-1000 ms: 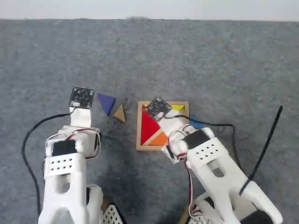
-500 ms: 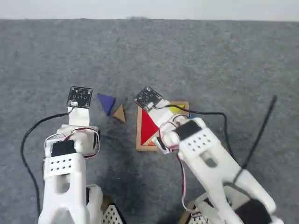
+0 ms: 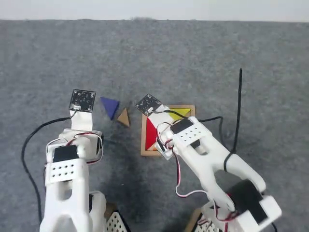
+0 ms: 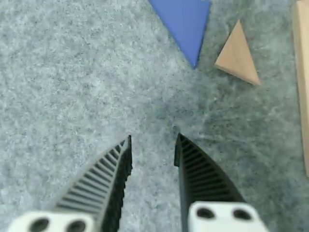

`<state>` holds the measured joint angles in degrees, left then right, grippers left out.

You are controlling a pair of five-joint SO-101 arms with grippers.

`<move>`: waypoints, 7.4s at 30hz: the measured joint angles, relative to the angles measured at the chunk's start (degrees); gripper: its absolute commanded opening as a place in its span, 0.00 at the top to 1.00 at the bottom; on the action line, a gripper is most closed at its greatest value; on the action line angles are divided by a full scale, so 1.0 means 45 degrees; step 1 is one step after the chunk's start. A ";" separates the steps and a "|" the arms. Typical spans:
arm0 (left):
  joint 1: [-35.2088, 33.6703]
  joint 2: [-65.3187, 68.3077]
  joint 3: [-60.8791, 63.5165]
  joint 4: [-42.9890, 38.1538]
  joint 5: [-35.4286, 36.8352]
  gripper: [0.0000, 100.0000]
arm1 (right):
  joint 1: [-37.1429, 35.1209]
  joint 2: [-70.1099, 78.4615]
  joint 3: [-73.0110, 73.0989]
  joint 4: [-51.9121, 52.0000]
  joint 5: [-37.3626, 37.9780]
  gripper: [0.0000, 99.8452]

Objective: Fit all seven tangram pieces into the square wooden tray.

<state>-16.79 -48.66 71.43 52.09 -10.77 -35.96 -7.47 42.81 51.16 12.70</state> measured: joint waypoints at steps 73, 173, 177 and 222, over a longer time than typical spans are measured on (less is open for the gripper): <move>0.0020 0.0000 0.0059 -0.0039 0.0059 0.87 | 0.4200 0.1836 -0.2833 -0.0430 0.0293 0.99; 0.3419 1.4574 -1.1585 0.2110 0.4904 0.83 | 0.9905 -0.1309 0.2676 -0.0821 -0.0332 0.99; 0.3595 1.5414 -1.2444 0.2364 0.4786 0.86 | 0.9905 -0.1309 0.2676 -0.0821 -0.0332 0.99; 0.3614 1.5414 -1.2581 0.4161 0.4357 0.84 | 0.9905 -0.1309 0.2676 -0.0821 -0.0332 0.99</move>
<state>-0.53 20.70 14.81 70.81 8.84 8.62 -13.36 54.86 47.47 11.21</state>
